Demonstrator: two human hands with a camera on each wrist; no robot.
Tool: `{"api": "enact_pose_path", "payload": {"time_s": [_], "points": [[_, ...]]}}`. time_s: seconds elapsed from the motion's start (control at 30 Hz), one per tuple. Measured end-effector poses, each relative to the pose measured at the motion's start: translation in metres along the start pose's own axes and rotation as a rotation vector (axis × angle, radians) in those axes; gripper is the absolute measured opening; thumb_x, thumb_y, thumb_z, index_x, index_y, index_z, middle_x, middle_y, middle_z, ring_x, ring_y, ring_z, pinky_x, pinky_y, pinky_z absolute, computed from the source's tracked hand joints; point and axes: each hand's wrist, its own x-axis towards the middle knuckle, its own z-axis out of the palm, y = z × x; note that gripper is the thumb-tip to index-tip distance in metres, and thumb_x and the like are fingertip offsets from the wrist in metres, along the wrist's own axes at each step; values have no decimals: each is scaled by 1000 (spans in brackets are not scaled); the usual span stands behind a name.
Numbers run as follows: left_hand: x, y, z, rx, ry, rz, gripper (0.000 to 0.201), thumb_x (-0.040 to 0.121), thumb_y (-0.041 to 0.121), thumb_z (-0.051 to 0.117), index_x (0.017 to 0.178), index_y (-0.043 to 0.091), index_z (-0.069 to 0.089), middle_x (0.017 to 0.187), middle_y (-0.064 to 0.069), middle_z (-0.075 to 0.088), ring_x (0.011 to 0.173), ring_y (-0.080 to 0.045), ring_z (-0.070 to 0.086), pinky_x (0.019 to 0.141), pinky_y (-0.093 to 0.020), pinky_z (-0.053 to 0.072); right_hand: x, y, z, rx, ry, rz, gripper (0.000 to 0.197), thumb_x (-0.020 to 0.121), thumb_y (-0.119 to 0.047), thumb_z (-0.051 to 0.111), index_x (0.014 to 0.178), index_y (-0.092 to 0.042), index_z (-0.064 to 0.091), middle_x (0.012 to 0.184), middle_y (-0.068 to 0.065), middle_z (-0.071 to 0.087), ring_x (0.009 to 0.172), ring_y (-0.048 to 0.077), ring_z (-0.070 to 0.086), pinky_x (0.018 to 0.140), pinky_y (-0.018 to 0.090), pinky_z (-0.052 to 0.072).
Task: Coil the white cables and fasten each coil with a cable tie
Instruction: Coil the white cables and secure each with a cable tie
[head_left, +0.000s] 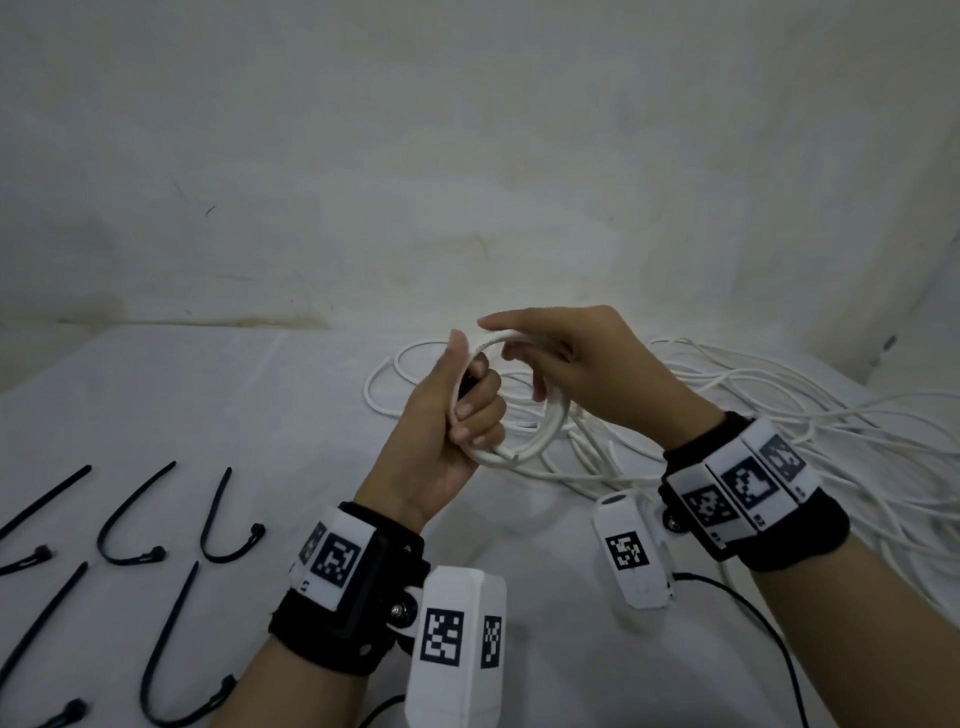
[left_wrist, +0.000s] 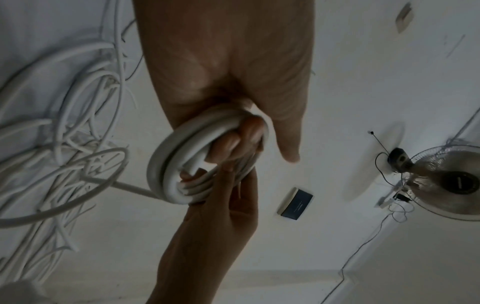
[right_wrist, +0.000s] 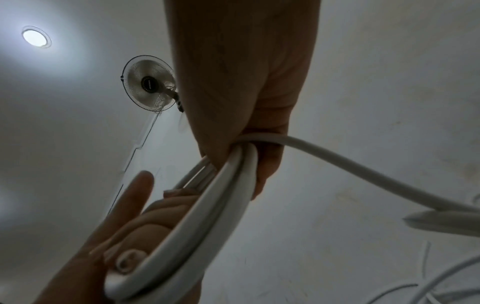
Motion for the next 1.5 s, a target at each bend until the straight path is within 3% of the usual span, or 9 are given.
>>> {"api": "enact_pose_path", "payload": {"time_s": [0.1, 0.47, 0.6, 0.77, 0.87, 1.03, 1.2, 1.3, 1.5], "points": [[0, -1, -1, 135, -13, 69, 20, 87, 26, 56, 76, 14, 45, 48, 9, 30, 38, -1, 30, 40, -14, 34, 2, -1, -2, 19, 26, 10, 30, 92, -2, 55, 118, -12, 65, 81, -2, 68, 53, 10, 64, 58, 16, 51], [2, 4, -4, 290, 143, 109, 42, 69, 53, 50, 75, 12, 46, 47, 8, 30, 41, -5, 39, 44, -17, 41, 7, -4, 4, 339, 13, 159, 19, 95, -14, 55, 106, -12, 70, 65, 2, 62, 48, 17, 64, 48, 18, 46], [2, 4, 0, 229, 124, 147, 37, 74, 49, 47, 68, 15, 35, 47, 8, 23, 37, -3, 25, 38, -14, 30, 8, -4, 5, 516, -97, 286, 30, 94, -28, 52, 103, -2, 63, 58, -1, 55, 50, 19, 61, 50, 23, 46], [1, 5, 1, 217, 78, 175, 37, 77, 49, 44, 66, 17, 30, 45, 9, 21, 37, -2, 20, 38, -15, 23, 11, -5, -2, 816, -359, 450, 55, 67, -61, 51, 81, -8, 49, 50, -4, 47, 51, 16, 56, 58, 25, 49], [1, 4, 3, 199, 70, 167, 36, 78, 48, 44, 66, 17, 30, 45, 9, 21, 36, -2, 20, 39, -15, 22, 12, -8, -8, 956, -431, 495, 52, 71, -63, 45, 77, -11, 42, 48, -5, 42, 47, 14, 52, 60, 25, 49], [0, 5, 6, 173, 78, 141, 35, 77, 46, 46, 65, 18, 29, 45, 8, 21, 36, -3, 20, 38, -15, 25, 9, -16, -8, 1069, -369, 557, 42, 83, -51, 39, 78, -10, 45, 51, -1, 47, 50, 16, 55, 54, 23, 48], [-1, -2, 11, 181, 70, 121, 33, 77, 44, 47, 67, 17, 30, 47, 7, 23, 39, -4, 23, 40, -16, 29, 7, -25, -12, 1142, -297, 694, 32, 85, -40, 47, 67, -14, 44, 41, -7, 30, 33, 7, 26, 42, 21, 23], [-2, -6, 17, 210, 22, 101, 33, 77, 43, 47, 67, 16, 31, 47, 7, 24, 40, -5, 25, 41, -16, 31, 2, -28, -18, 1048, -293, 741, 44, 81, -51, 50, 56, -16, 40, 35, -8, 22, 29, 6, 18, 43, 23, 16], [-4, -12, 27, 292, -27, 75, 35, 76, 45, 48, 66, 18, 28, 47, 8, 22, 38, -4, 22, 39, -17, 29, -17, -32, -27, 1106, -275, 759, 54, 72, -59, 51, 45, -18, 29, 33, -7, 19, 28, 7, 16, 37, 20, 17]]}}
